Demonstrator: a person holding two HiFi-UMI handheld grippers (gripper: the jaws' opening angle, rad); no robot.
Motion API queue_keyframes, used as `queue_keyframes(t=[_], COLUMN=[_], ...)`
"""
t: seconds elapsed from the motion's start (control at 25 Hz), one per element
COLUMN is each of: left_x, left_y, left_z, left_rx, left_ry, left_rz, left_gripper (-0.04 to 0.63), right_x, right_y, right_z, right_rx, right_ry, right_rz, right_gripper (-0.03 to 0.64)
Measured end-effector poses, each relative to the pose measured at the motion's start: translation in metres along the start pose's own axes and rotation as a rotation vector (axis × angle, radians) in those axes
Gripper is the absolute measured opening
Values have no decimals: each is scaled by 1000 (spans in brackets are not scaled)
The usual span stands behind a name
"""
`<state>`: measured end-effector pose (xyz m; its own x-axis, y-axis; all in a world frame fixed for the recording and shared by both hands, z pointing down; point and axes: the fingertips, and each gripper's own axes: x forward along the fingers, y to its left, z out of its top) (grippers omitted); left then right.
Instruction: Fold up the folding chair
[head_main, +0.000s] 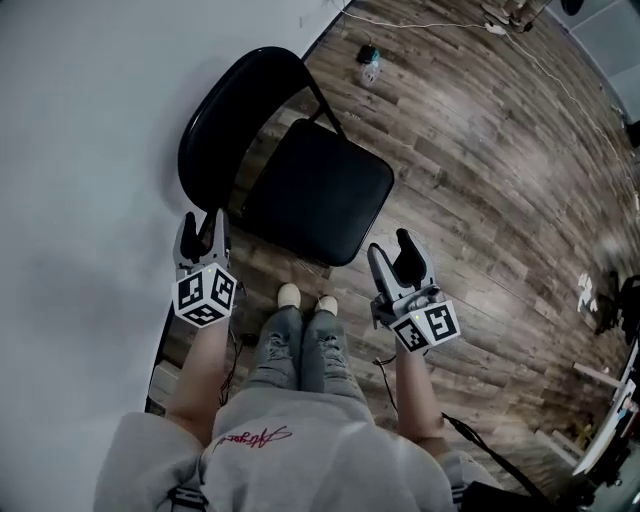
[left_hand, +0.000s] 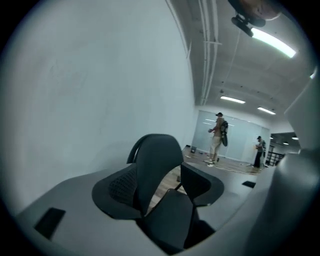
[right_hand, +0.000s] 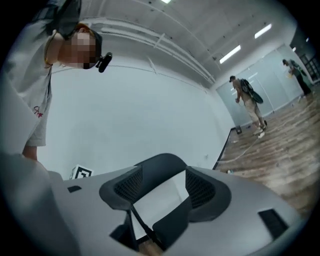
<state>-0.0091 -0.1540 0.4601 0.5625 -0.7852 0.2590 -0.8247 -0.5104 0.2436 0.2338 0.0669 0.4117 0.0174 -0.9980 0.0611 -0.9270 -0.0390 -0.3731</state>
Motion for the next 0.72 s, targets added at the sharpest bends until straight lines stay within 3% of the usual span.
queue_keyframes(t=[0.08,0.16,0.36,0.56,0.72], left_x=[14,27,53,75,89], left_y=[26,38,44,50,51], left_z=[-35,-69,-107,-120,-126], left_rx=[-37,-36,-19,7,52], left_ry=[43,104,192,190,162], left_rz=[80,102,132,94,63], left_gripper=[273,275,276,276,276], right_x=[12,19,18,24,11], right_y=[-25,-52,-126,-154,-177], right_z=[-37,-73,-153,-247,-304], right_rx=[90,159,273,381,447], right_ry=[60,112,242,374,467], right_rz=[11,-9,-176,-216,-323], right_gripper=[256,262,270,275,295])
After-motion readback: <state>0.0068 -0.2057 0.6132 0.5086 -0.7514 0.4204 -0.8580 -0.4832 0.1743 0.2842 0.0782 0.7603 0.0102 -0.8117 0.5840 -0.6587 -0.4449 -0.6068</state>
